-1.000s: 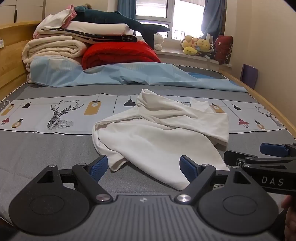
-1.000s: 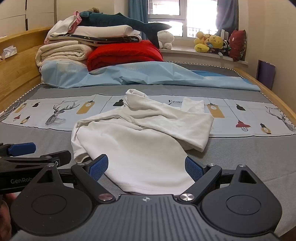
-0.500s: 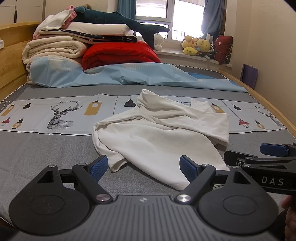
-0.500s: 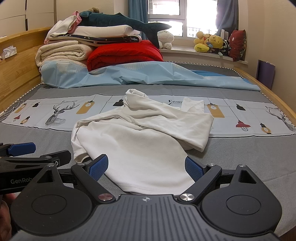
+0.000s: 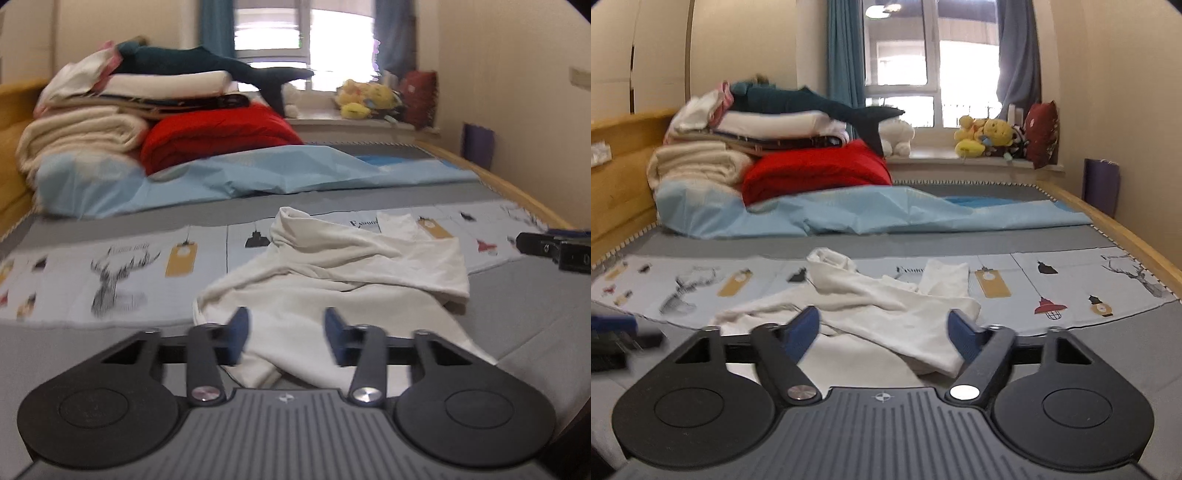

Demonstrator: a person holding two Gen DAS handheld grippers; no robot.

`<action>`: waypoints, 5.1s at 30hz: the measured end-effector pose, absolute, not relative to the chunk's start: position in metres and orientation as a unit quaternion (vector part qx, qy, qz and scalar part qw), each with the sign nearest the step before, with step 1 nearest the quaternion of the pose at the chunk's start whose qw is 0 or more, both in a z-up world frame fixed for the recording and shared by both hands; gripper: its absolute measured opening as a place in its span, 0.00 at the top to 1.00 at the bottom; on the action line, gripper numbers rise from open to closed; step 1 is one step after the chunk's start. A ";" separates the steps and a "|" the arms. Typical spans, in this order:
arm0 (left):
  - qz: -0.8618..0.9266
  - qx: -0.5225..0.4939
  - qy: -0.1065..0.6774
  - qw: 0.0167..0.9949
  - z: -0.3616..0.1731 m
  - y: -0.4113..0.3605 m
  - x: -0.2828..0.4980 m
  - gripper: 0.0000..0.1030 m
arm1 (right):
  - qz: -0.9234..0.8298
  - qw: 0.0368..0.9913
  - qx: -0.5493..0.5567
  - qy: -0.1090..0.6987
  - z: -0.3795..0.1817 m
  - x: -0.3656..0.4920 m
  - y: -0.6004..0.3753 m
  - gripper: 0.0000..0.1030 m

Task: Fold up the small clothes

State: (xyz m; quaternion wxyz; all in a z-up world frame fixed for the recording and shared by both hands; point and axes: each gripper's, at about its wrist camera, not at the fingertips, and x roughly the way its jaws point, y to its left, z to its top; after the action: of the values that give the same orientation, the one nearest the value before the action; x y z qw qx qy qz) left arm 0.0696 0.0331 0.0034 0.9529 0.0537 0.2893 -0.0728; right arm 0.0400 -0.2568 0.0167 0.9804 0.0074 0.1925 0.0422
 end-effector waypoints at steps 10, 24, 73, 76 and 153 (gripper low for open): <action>-0.062 0.002 0.446 0.893 -0.075 0.109 0.183 0.63 | 0.067 0.905 -0.052 0.417 -0.074 0.145 -0.260 0.47; -0.043 -0.064 0.540 0.838 -0.139 0.115 0.238 0.94 | 0.070 0.843 -0.011 0.533 -0.148 0.198 -0.252 0.89; -0.158 0.016 0.536 0.829 -0.077 0.097 0.158 0.94 | -0.055 0.874 0.146 0.461 -0.061 0.140 -0.399 0.98; -0.192 0.039 0.538 0.820 -0.072 0.089 0.145 0.94 | -0.063 0.850 0.158 0.499 -0.061 0.119 -0.418 0.98; 0.135 0.049 0.366 0.919 -0.041 0.148 0.362 0.95 | -0.101 0.873 0.231 0.417 -0.100 0.271 -0.334 0.84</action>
State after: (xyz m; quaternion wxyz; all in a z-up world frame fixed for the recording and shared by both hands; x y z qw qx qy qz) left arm 0.3616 0.1485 -0.0410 0.9193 0.0486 0.3664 0.1353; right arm 0.2713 -0.3338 -0.0998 0.8731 0.2312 0.4170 -0.1014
